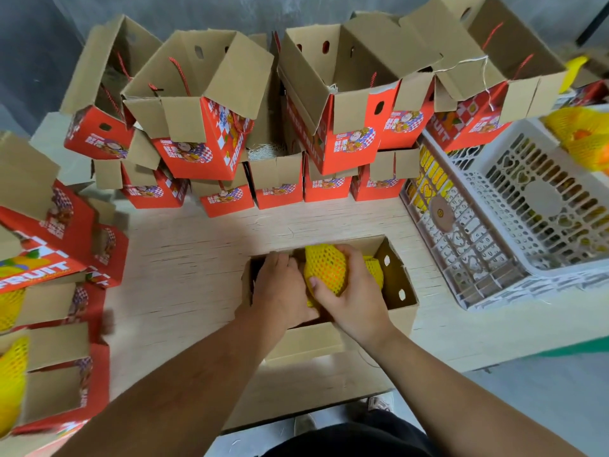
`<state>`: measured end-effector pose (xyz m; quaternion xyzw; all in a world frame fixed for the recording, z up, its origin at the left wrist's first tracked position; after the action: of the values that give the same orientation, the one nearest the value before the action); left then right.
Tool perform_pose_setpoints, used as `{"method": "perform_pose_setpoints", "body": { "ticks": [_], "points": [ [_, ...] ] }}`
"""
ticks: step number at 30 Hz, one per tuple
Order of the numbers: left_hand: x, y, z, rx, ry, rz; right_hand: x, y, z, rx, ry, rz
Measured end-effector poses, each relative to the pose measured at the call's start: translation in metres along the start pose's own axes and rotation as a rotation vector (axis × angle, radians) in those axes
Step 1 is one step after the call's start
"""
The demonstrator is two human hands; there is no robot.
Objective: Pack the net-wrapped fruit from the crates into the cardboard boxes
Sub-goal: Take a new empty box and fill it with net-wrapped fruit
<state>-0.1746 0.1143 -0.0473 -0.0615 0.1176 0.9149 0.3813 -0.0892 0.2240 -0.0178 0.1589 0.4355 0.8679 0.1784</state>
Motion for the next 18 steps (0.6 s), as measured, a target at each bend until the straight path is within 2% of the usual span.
{"method": "perform_pose_setpoints", "body": {
  "ticks": [3, 8, 12, 16, 18],
  "points": [
    [-0.007, 0.003, 0.007, 0.142, -0.074, 0.047, 0.001, -0.003, 0.002, 0.037, -0.030, -0.035],
    [-0.002, 0.007, -0.034, 0.070, 0.231, -0.040, 0.005, -0.006, -0.009, -0.020, 0.047, -0.059],
    [0.001, 0.024, -0.018, 0.015, 0.142, 0.063, 0.009, -0.008, -0.014, -0.043, 0.093, -0.066],
    [-0.020, 0.033, 0.007, 0.076, 0.091, 0.020, 0.012, -0.013, -0.018, -0.086, 0.174, -0.084],
    [-0.030, 0.043, 0.017, -0.026, 0.017, 0.050, 0.009, -0.013, -0.024, -0.120, 0.255, -0.078]
  ]
}}
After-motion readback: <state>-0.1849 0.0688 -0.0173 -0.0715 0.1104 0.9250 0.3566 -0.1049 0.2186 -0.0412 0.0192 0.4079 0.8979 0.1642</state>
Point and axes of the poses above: each hand's wrist, its own x-axis towards the middle knuckle, its own z-axis out of the back of the hand, y = z × x, the point moved 8 cm from there along x, towards the middle knuckle, and after that the axes turned 3 degrees about -x, right-handed, at the moved point
